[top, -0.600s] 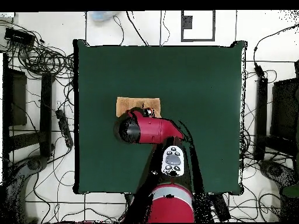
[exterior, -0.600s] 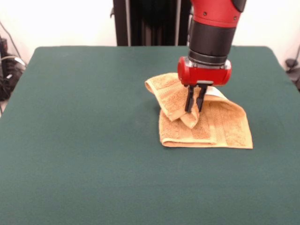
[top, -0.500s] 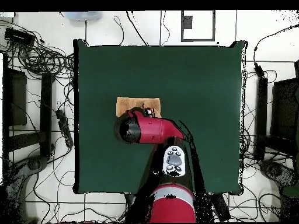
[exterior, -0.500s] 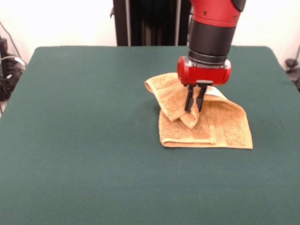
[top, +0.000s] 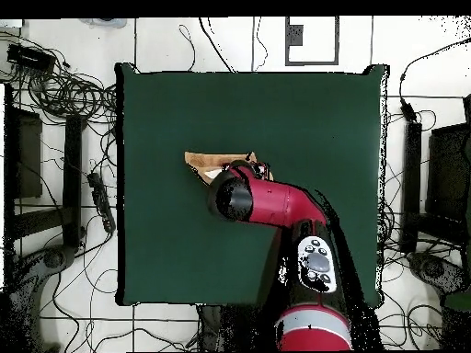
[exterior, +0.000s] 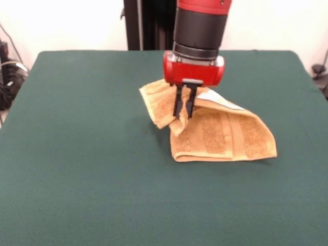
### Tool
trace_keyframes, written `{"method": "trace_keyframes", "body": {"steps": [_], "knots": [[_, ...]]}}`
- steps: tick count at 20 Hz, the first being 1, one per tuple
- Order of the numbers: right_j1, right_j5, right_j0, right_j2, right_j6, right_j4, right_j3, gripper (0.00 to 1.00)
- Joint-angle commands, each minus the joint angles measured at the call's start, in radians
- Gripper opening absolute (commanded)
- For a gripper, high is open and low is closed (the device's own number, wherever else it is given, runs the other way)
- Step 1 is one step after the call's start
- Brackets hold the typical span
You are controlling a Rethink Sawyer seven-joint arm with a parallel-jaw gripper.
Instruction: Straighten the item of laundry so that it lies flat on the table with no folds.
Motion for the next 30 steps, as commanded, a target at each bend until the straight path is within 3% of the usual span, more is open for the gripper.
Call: {"method": "trace_keyframes", "body": {"steps": [1, 8, 19, 30], "knots": [[-0.075, 0.198, 0.063, 0.078, 0.138, 0.021, 0.074, 0.0], [-0.211, 0.269, 0.115, 0.039, 0.195, 0.044, 0.151, 0.0], [-0.242, 0.331, 0.122, 0.003, 0.221, 0.063, 0.105, 0.0], [-0.225, 0.2, 0.078, 0.058, 0.196, 0.071, 0.139, 0.0]]}}
